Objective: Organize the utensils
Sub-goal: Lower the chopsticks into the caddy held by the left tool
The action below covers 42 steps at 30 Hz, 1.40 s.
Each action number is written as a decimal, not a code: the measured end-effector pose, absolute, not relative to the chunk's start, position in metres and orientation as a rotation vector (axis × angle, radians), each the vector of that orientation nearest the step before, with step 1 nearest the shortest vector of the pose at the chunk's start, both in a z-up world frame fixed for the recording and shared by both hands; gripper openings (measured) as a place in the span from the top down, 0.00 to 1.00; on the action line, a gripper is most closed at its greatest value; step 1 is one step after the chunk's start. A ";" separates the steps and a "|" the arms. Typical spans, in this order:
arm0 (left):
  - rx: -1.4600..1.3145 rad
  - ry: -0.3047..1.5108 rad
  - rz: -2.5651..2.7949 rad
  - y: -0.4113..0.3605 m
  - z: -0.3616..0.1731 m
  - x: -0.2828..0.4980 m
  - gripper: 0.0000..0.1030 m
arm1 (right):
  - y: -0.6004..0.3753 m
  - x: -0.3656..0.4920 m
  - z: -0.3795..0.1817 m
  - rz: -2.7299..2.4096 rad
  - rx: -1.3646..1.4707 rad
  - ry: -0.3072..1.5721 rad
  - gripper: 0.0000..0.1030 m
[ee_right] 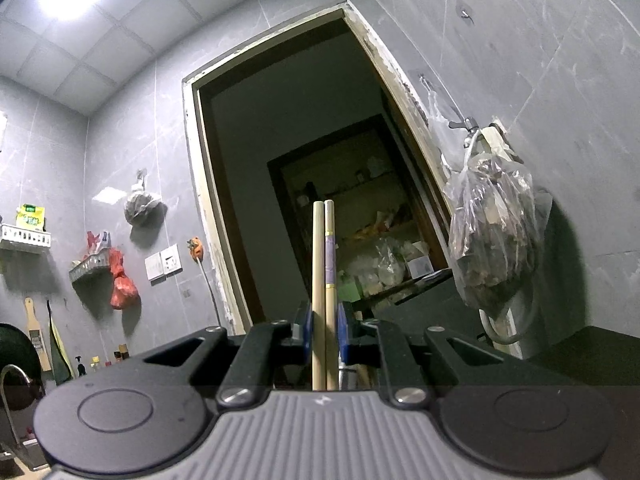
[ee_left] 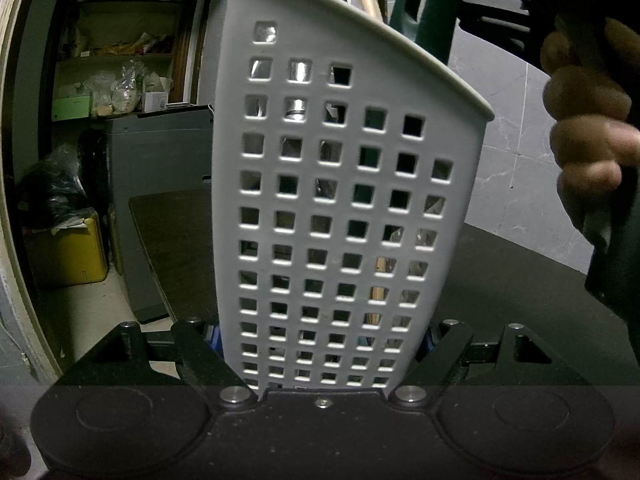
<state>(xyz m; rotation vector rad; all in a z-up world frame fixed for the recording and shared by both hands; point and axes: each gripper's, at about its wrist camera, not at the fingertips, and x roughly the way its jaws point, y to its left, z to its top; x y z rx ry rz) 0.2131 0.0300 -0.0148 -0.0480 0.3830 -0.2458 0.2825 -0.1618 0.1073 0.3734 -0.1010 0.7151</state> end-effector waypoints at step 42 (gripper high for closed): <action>-0.048 0.382 -0.246 0.030 -0.015 0.212 0.21 | -0.167 0.260 0.067 0.712 0.302 0.024 0.85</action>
